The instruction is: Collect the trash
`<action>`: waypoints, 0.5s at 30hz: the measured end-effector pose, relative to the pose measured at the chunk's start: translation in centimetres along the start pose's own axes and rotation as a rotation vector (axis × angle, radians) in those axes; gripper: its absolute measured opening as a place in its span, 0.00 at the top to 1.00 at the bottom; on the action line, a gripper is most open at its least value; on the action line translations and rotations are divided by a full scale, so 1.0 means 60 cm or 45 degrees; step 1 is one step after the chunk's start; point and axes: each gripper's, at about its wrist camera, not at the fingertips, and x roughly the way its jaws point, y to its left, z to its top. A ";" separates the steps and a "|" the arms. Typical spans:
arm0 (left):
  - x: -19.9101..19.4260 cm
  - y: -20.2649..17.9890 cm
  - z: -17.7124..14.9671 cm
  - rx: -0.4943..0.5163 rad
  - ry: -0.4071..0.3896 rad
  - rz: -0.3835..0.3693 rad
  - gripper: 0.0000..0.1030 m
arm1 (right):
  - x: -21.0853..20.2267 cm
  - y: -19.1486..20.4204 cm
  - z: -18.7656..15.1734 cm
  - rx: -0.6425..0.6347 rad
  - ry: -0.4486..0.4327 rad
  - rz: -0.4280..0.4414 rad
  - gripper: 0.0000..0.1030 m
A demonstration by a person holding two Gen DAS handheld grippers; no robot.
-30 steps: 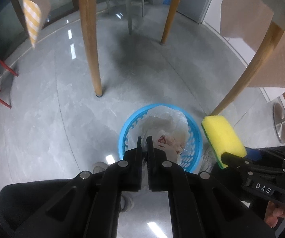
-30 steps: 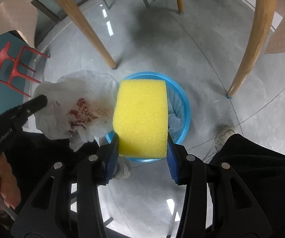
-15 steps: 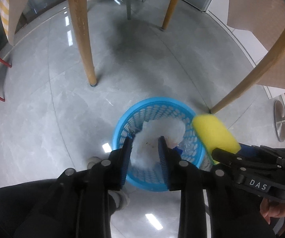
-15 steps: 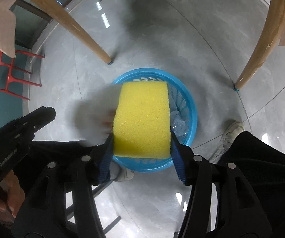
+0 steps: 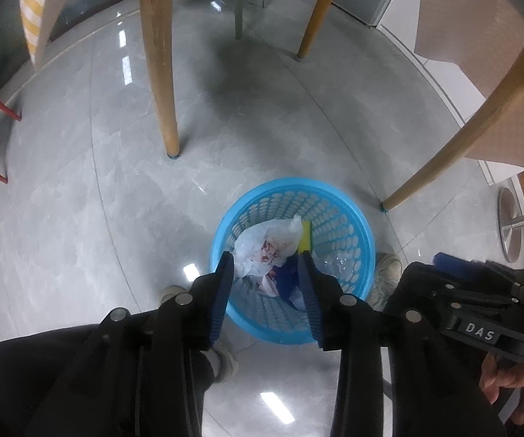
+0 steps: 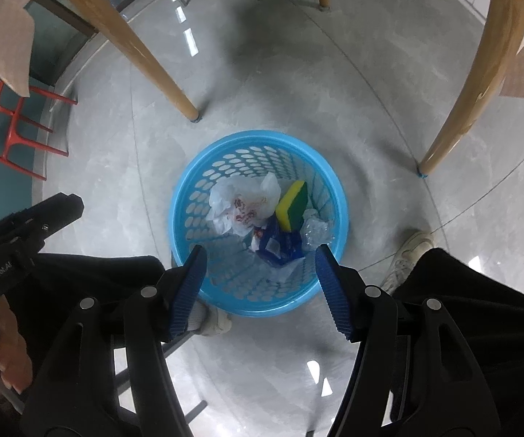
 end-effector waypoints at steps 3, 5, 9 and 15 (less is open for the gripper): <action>-0.019 -0.002 -0.011 0.019 -0.017 0.001 0.59 | -0.025 0.003 -0.012 -0.026 -0.054 -0.027 0.35; -0.033 -0.002 -0.020 0.031 -0.031 -0.004 0.52 | -0.041 0.004 -0.020 -0.046 -0.082 -0.041 0.35; -0.062 -0.006 -0.037 0.054 -0.058 -0.022 0.45 | -0.073 0.005 -0.041 -0.088 -0.134 -0.070 0.35; -0.118 -0.025 -0.073 0.105 -0.138 0.001 0.30 | -0.121 0.010 -0.074 -0.125 -0.196 -0.065 0.27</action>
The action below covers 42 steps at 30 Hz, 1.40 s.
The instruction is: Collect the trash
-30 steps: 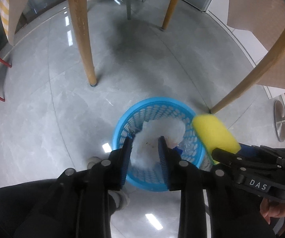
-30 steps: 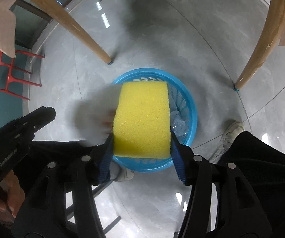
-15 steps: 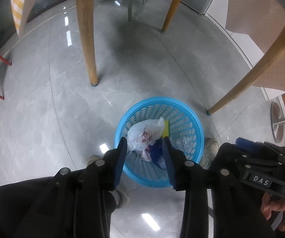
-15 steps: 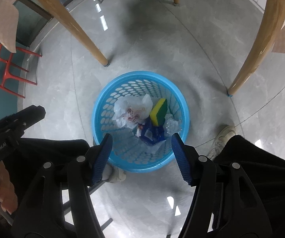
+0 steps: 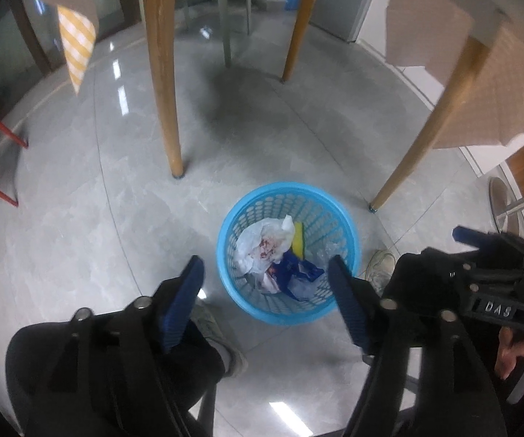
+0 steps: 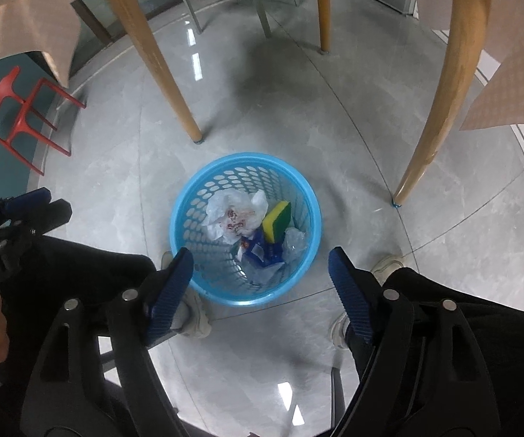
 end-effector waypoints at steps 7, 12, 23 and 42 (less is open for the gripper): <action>-0.030 0.001 -0.051 0.058 -0.043 0.014 0.19 | -0.060 0.018 -0.039 -0.080 -0.073 -0.021 0.17; -0.036 0.017 -0.079 0.005 -0.046 0.012 0.08 | -0.080 0.031 -0.064 -0.157 -0.078 -0.050 0.08; -0.046 0.004 -0.087 0.040 -0.095 -0.028 0.06 | -0.099 0.034 -0.082 -0.189 -0.130 -0.016 0.08; -0.037 -0.008 -0.094 0.101 -0.061 -0.051 0.06 | -0.087 0.037 -0.079 -0.150 -0.110 0.014 0.08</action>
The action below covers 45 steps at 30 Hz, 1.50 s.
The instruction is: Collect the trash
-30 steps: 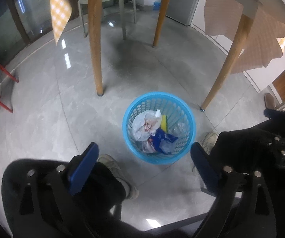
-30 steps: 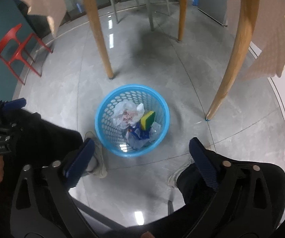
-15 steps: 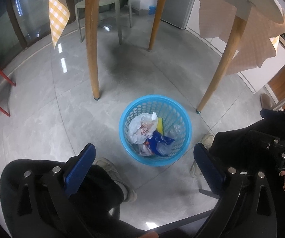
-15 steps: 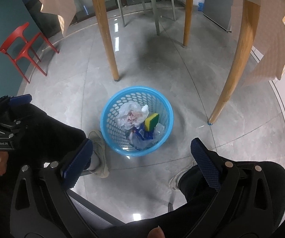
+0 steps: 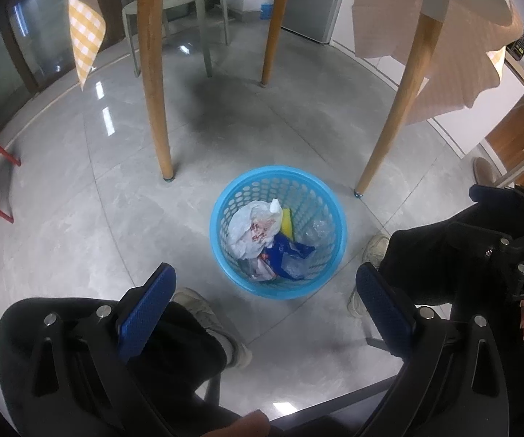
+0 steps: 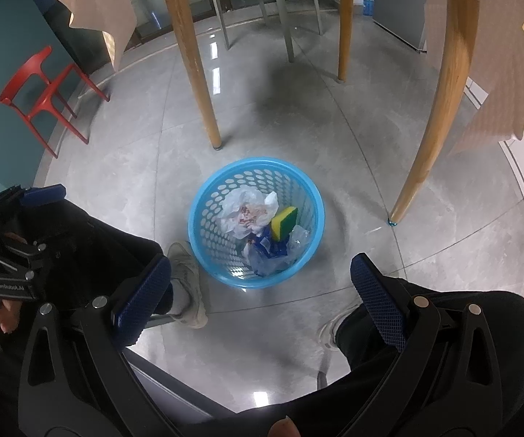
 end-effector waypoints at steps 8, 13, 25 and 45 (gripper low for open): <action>0.000 -0.002 0.000 0.004 0.006 -0.002 0.06 | 0.003 0.006 0.001 -0.014 0.018 -0.008 0.08; -0.002 -0.004 -0.001 0.016 0.007 -0.007 0.06 | 0.004 0.005 0.004 -0.009 0.026 -0.004 0.08; 0.003 0.001 0.001 0.002 0.025 -0.016 0.06 | 0.004 0.003 0.005 -0.006 0.025 0.003 0.08; 0.004 0.001 0.003 0.003 0.025 -0.017 0.06 | 0.004 0.002 0.006 -0.005 0.027 0.004 0.08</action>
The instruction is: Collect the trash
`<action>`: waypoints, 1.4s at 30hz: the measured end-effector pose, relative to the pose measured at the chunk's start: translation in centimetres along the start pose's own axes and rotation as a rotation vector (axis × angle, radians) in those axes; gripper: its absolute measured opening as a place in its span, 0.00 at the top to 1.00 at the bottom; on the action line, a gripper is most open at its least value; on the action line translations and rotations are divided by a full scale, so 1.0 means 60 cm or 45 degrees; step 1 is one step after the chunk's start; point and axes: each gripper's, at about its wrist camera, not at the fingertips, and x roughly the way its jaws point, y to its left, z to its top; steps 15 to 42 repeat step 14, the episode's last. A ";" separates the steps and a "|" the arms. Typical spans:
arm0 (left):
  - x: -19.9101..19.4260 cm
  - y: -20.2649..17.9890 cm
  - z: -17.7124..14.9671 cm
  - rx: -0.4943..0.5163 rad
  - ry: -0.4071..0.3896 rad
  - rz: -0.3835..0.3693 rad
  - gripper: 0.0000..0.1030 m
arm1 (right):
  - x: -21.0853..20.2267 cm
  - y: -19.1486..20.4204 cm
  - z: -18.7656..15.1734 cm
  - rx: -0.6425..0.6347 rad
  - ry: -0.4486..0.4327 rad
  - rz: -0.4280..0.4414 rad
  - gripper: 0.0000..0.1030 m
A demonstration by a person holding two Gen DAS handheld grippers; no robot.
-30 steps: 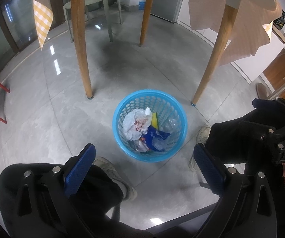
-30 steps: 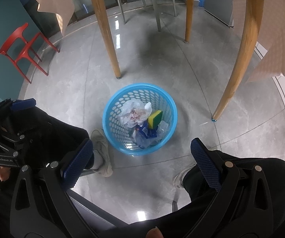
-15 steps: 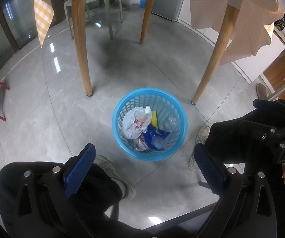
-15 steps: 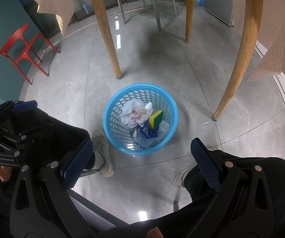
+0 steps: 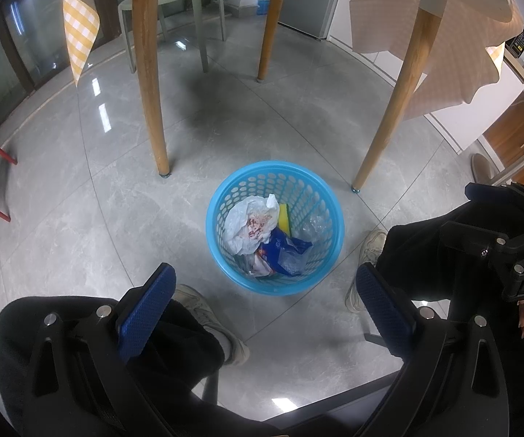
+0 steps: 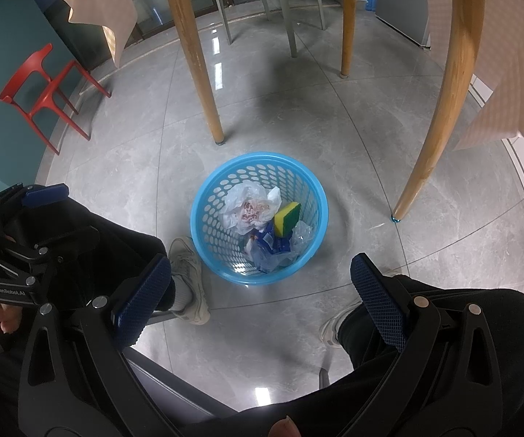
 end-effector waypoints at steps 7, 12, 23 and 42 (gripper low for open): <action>0.000 -0.001 -0.001 -0.001 -0.002 -0.005 0.06 | -0.001 0.002 -0.001 0.002 0.003 0.005 0.08; 0.005 -0.001 -0.004 -0.017 0.017 -0.008 0.06 | 0.000 0.001 -0.001 0.001 0.003 0.006 0.08; 0.004 0.000 -0.004 -0.016 0.016 -0.009 0.06 | 0.000 0.000 -0.001 0.001 0.003 0.007 0.08; 0.004 0.000 -0.004 -0.016 0.016 -0.009 0.06 | 0.000 0.000 -0.001 0.001 0.003 0.007 0.08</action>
